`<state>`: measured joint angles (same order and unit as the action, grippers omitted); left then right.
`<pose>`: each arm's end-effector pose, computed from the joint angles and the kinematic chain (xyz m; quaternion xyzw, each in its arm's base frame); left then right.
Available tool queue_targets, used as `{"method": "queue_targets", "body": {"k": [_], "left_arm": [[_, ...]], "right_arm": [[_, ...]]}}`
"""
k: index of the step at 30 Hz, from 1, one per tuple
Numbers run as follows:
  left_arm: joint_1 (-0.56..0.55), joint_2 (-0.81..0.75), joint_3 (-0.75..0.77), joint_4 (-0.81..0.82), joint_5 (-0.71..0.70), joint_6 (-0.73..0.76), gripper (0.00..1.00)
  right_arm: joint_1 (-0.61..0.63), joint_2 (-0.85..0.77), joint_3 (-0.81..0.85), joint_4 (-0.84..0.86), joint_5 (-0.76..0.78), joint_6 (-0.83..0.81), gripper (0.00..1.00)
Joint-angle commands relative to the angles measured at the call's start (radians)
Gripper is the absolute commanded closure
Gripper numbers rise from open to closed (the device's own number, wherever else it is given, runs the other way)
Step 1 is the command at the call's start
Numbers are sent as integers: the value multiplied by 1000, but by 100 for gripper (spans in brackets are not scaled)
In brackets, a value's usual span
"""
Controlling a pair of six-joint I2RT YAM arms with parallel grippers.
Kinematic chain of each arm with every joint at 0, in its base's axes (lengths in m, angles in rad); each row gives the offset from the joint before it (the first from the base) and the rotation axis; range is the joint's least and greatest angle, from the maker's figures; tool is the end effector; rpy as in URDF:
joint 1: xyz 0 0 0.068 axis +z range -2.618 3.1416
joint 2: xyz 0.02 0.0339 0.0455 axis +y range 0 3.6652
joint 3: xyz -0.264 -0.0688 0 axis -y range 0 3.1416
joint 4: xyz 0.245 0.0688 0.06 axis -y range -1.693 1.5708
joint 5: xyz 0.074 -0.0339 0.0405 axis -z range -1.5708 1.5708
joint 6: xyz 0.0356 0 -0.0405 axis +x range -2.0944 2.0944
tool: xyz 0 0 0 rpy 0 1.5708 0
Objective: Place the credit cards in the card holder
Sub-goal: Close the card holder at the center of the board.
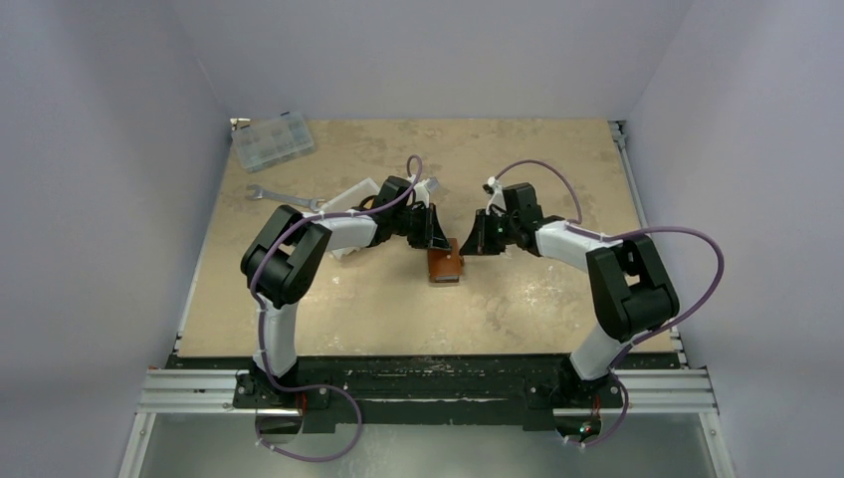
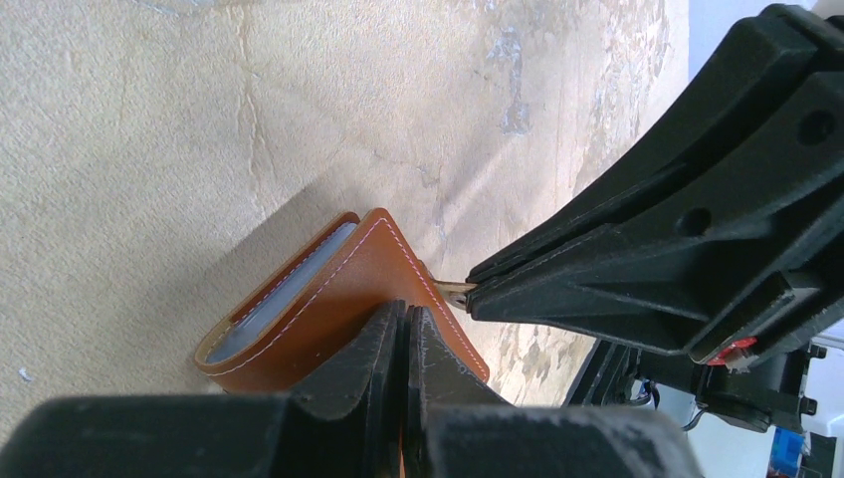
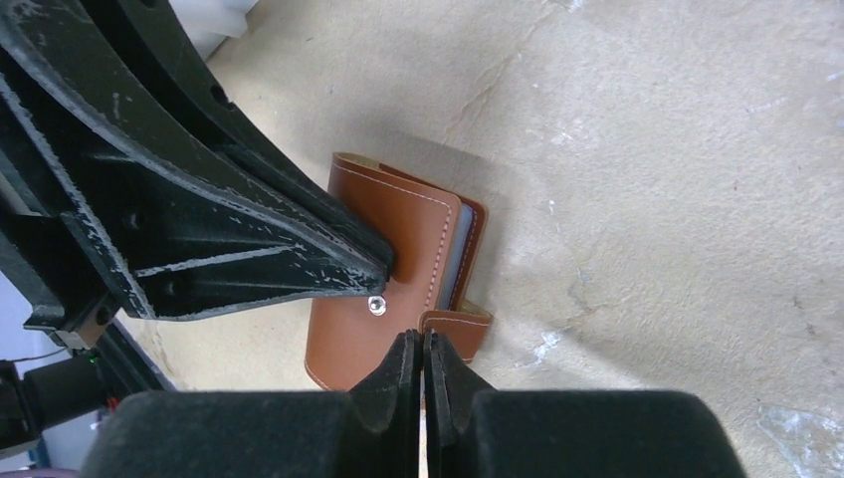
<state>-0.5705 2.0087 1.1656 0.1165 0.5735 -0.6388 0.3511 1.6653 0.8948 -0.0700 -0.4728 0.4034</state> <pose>0.3408 -0.2417 0.1405 0.0859 0.8784 -0.4356 0.1766 0.3071 0.1298 0.1700 -0.0599 0.9100 0.3313 0.2422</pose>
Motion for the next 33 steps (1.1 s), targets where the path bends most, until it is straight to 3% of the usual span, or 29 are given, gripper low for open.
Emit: {"method": "queue_targets", "body": {"k": [1,3,13,28,33], "left_arm": [[-4,51,-27,-98,-78,56,100],[-4,51,-28,-97,-78,56,100],[-4,47,-36,-94,-77,52,100],[-4,40,-60,-80,-75,47,100],[-5,37,-64,-77,-75,44,100]], "right_arm": [[-34,7,-47,94,-112,48,96],[-56,16,-69,139,-151,70,100],[-99,56,-179,443,-392,241,100],[-133,91,-283,852,-506,498,100],[-132,113,-267,856,-498,518,100]]}}
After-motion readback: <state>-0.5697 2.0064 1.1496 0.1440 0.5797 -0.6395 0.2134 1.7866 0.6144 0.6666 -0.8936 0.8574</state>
